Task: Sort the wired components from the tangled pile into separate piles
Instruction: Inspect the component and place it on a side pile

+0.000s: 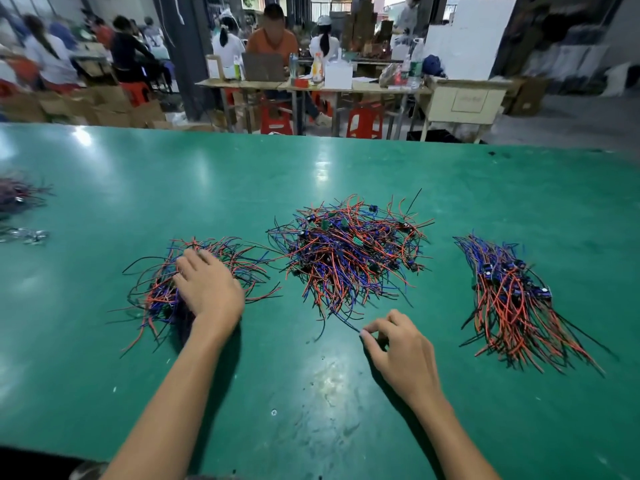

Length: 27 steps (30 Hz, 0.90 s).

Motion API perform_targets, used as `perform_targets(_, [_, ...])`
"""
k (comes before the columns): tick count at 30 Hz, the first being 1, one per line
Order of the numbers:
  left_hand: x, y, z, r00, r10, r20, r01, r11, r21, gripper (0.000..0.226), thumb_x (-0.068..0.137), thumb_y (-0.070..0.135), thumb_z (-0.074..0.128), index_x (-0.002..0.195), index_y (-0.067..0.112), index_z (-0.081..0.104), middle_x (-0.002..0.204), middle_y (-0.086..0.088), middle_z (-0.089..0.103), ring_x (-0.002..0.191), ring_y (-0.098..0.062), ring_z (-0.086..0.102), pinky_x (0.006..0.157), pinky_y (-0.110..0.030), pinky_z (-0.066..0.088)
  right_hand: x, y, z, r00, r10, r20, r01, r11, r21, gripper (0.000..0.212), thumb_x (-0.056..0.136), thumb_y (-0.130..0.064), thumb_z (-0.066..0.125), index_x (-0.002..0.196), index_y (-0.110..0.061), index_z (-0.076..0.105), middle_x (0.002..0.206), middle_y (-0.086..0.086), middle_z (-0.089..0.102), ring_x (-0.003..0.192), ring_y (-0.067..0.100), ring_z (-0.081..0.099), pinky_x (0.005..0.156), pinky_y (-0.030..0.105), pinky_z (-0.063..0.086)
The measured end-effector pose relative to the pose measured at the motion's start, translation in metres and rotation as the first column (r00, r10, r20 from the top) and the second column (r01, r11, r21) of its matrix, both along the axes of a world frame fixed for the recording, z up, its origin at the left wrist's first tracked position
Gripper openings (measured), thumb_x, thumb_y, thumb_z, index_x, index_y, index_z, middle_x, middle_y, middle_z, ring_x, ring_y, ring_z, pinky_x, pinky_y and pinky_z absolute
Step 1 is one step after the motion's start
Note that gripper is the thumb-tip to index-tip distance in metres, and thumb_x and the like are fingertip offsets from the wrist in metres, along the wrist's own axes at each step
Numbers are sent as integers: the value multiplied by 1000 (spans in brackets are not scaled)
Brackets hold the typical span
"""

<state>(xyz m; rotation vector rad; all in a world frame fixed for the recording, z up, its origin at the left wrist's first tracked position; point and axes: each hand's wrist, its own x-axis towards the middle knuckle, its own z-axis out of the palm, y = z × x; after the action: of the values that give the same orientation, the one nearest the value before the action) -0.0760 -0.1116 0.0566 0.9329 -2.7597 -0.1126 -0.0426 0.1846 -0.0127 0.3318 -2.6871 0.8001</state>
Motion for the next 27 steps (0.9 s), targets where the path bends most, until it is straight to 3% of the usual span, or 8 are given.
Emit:
perform_targets(3, [6,31,-15,920,-294,-260,315,948,41,45,91,25,66,133,10,54,138,-16,44,127,-33,39,105,-45,37,0,2,-1,999,-5,-54,5,1000,-9,10,90,-30,76,83,-25,70,80,-12,52,76,13,56,61,26,41])
perform_targets(6, [18,72,-34,778,-522,-351,572,819,52,29,95,20,60,124,22,61,124,-1,54,115,-21,49,94,-36,38,1,0,2,996,41,-76,-41,999,9,11,91,-29,75,84,-22,70,83,-10,57,83,18,58,70,33,48])
perform_targets(9, [28,102,-56,817,-389,-425,532,792,300,29,102,38,48,126,23,55,120,5,61,111,-17,52,94,-35,36,4,-1,7,992,104,-68,-102,994,38,21,87,-45,76,83,-25,71,85,-13,60,84,12,55,75,32,45])
perform_targets(10, [30,106,-62,829,-367,-421,514,797,317,35,101,44,48,127,21,54,120,5,61,110,-18,52,93,-35,36,6,-2,7,991,113,-67,-110,993,41,23,85,-48,77,83,-26,71,85,-14,60,84,10,54,74,31,44])
perform_targets(13, [34,111,-73,797,-473,-377,560,812,164,47,94,56,56,124,20,56,114,8,60,103,-18,53,86,-35,37,8,-1,7,991,111,-74,-107,993,47,18,86,-38,78,78,-26,67,80,-14,58,81,13,54,71,32,45])
perform_targets(19, [38,107,-71,780,-504,-371,589,791,164,51,83,57,69,119,21,58,110,9,61,100,-19,54,81,-36,39,5,0,3,997,15,-78,-8,996,92,16,89,-12,74,80,-18,61,82,-7,58,79,24,56,69,39,42])
perform_targets(22, [38,106,-71,762,-533,-368,616,771,160,51,85,55,68,122,22,56,110,9,59,100,-18,53,82,-34,38,2,6,2,996,-87,-3,86,994,-64,22,94,-2,61,82,-19,54,85,-9,53,79,22,51,69,37,36])
perform_targets(27, [42,108,-68,725,-513,-460,671,678,300,38,88,30,69,124,24,56,103,10,70,92,-17,63,86,-38,48,3,11,2,992,-124,38,130,946,-297,23,102,-12,52,83,-24,48,87,-11,49,77,14,46,66,37,36])
